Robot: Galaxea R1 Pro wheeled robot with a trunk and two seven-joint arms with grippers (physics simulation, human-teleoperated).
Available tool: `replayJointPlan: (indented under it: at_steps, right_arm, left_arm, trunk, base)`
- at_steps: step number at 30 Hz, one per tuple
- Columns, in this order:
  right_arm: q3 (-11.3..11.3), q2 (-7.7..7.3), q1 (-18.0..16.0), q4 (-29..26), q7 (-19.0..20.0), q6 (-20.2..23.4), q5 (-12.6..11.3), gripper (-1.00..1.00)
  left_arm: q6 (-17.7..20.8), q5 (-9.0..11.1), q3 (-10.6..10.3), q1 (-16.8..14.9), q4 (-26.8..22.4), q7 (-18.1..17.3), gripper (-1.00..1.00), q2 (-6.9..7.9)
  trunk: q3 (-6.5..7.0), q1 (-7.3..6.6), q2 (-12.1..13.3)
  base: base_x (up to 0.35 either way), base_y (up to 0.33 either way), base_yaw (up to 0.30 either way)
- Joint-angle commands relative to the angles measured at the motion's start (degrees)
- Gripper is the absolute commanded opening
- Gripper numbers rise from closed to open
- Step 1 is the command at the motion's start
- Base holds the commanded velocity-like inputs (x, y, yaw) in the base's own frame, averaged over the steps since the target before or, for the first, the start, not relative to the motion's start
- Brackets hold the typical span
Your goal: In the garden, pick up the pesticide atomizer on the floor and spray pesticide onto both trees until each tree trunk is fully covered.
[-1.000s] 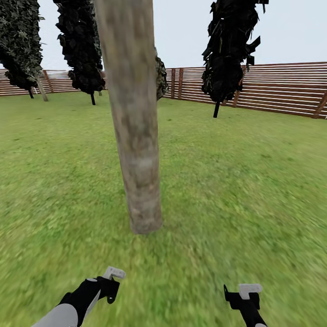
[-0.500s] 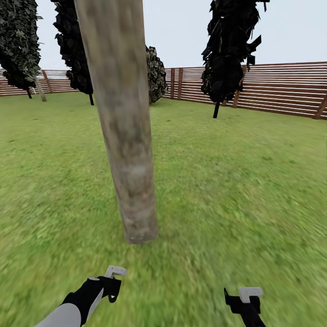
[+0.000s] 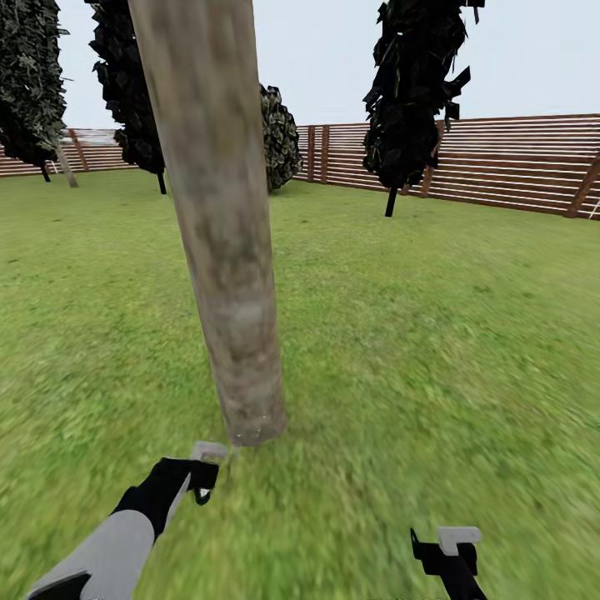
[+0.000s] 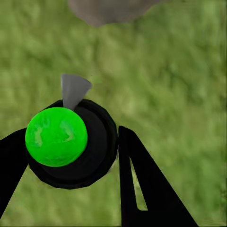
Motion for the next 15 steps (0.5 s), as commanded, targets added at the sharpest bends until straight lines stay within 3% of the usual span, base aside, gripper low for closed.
replayJointPlan:
  at_steps: [1,2,4,6,7,9,12,13,15]
  right_arm:
    - [-0.19,0.01,-0.07,0.09,-0.3,-0.18,0.64,1.0]
    - [-0.18,0.01,-0.07,0.07,-0.3,-0.18,0.67,1.0]
    - [-0.17,0.01,-0.07,0.04,-0.3,-0.18,0.69,1.0]
    - [-0.19,0.01,-0.07,0.04,-0.3,-0.18,0.69,1.0]
    - [-0.22,0.01,-0.04,0.04,-0.3,-0.18,0.69,1.0]
    - [-0.24,0.01,-0.04,0.03,-0.3,-0.18,0.69,1.0]
    - [-0.19,0.01,-0.04,0.03,-0.3,-0.18,0.7,1.0]
    - [-0.18,0.01,-0.05,0.03,-0.3,-0.18,0.7,1.0]
    - [-0.16,0.01,-0.06,0.03,-0.3,-0.18,0.7,1.0]
  left_arm:
    - [0.31,-0.66,0.4,-0.25,-0.21,-0.48,-1.0,-1.06]
    - [0.67,-0.74,0.3,-0.68,-0.38,-0.49,-1.0,-3.09]
    - [2.03,-0.75,0.25,-1.74,-0.53,-0.49,-1.0,-4.79]
    - [3.99,-0.68,0.34,-2.93,-0.62,-0.78,-1.0,-4.95]
    - [4.67,-0.76,0.48,-3.3,-1.04,-2.19,-1.0,-4.39]
    - [5.16,-0.7,0.71,-3.13,-3.54,-6.77,-1.0,-0.73]
    - [5.31,-1.02,0.33,-2.82,-5.33,-11.14,-1.0,2.58]
    - [5.33,-0.99,0.25,-2.81,-5.42,-11.39,-1.0,2.43]
    - [5.31,-1.21,0.19,-3.01,-5.54,-11.28,-1.0,0.14]
  trunk:
    - [-0.05,-0.01,-0.02]
    - [-0.05,-0.01,-0.02]
    - [-0.05,-0.01,-0.02]
    - [-0.05,-0.01,-0.02]
    - [-0.05,-0.01,-0.02]
    - [-0.05,-0.01,-0.02]
    - [-0.05,-0.01,-0.02]
    - [-0.05,-0.01,-0.02]
    - [-0.05,-0.01,-0.02]
  base:
    - [0.0,0.0,-0.004]
    - [0.0,0.0,-0.002]
    - [0.0,0.0,-0.001]
    - [0.0,0.0,0.0]
    - [0.0,0.0,0.0]
    - [0.0,0.0,0.0]
    - [-0.002,0.0,0.0]
    - [-0.088,0.0,0.0]
    - [-0.242,0.0,0.0]
